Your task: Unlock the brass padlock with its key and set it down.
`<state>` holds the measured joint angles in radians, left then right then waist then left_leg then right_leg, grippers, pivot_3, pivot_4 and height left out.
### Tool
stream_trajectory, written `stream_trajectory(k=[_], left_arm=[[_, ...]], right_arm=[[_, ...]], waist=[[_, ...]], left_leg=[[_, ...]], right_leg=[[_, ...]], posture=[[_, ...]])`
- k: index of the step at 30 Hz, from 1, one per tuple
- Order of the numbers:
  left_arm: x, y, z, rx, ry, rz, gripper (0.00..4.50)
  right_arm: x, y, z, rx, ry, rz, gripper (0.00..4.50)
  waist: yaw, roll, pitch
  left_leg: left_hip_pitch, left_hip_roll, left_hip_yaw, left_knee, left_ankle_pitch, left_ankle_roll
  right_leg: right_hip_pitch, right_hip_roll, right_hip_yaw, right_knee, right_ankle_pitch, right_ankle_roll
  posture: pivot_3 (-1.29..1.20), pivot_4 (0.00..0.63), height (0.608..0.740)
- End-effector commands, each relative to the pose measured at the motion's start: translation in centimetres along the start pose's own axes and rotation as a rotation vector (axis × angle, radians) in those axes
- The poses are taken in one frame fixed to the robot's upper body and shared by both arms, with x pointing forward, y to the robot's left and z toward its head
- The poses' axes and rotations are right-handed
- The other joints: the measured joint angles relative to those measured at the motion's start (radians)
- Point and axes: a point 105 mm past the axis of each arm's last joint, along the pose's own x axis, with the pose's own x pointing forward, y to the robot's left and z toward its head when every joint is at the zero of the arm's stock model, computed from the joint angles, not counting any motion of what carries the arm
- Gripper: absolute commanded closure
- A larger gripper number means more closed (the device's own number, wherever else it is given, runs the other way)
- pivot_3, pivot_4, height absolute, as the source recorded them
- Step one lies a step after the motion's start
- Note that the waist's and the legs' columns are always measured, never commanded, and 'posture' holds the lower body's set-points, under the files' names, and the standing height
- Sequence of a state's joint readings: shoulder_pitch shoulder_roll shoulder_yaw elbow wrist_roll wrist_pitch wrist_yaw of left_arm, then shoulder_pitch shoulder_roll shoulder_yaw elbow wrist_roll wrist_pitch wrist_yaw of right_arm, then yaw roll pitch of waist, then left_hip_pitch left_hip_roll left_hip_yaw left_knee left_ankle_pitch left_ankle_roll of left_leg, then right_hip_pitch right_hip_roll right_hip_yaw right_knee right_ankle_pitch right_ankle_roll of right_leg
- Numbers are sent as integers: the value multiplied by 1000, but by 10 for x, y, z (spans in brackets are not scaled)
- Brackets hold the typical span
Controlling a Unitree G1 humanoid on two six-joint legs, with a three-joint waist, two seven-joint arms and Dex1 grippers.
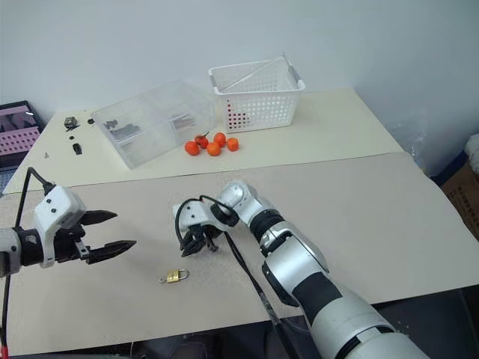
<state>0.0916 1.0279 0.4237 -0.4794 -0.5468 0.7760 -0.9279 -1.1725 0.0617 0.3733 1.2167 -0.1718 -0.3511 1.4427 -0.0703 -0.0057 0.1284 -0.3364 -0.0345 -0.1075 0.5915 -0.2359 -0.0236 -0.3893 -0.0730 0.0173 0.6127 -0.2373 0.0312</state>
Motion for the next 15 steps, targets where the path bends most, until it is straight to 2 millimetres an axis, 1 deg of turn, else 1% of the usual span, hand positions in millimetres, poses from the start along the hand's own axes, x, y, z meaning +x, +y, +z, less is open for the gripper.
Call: stream_trajectory(k=[1, 3, 4, 7, 11, 15], left_arm=[[-4, 6, 6, 57, -7, -3, 0], [-4, 2, 6, 80, -22, -42, 0], [-6, -4, 7, 102, -40, -86, 0], [-11, -13, -7, 233, 2, -174, 0], [-17, -9, -18, 316, 31, -230, 0], [-15, -3, -22, 365, 46, -243, 0]], right_arm=[[-9, -8, 22, -31, -74, -22, 1946], [-12, -5, 23, -33, -78, -21, 1946], [-12, -3, 24, -22, -90, -24, 1946], [-11, 3, 27, 8, -101, -41, 1946], [-4, 11, 35, 68, -136, -74, 1946], [8, 13, 40, 117, -161, -122, 1946]], waist=[[-1, 0, 0], [0, 0, 0], [0, 0, 0], [1, 0, 0], [8, 0, 0], [11, 0, 0]], left_leg=[[0, 0, 0, 0, 0, 0], [0, 0, 1, 0, 0, 0], [0, 0, 1, 0, 0, 0], [0, 0, 1, 0, -1, 1], [-1, 0, 3, 1, -1, 1], [0, 1, 3, 1, -1, 1]], right_leg=[[0, 0, 0, 0, 0, 0], [0, 0, 0, 0, 0, 0], [0, 0, 0, 0, 0, 0], [-1, -1, 0, 0, 0, 0], [-1, -3, 0, 0, 0, 0], [-1, -1, -1, 0, 1, -2]], posture=[[0, 150, 740], [0, 150, 740], [0, 150, 740], [0, 150, 740], [0, 150, 740], [0, 150, 740]])
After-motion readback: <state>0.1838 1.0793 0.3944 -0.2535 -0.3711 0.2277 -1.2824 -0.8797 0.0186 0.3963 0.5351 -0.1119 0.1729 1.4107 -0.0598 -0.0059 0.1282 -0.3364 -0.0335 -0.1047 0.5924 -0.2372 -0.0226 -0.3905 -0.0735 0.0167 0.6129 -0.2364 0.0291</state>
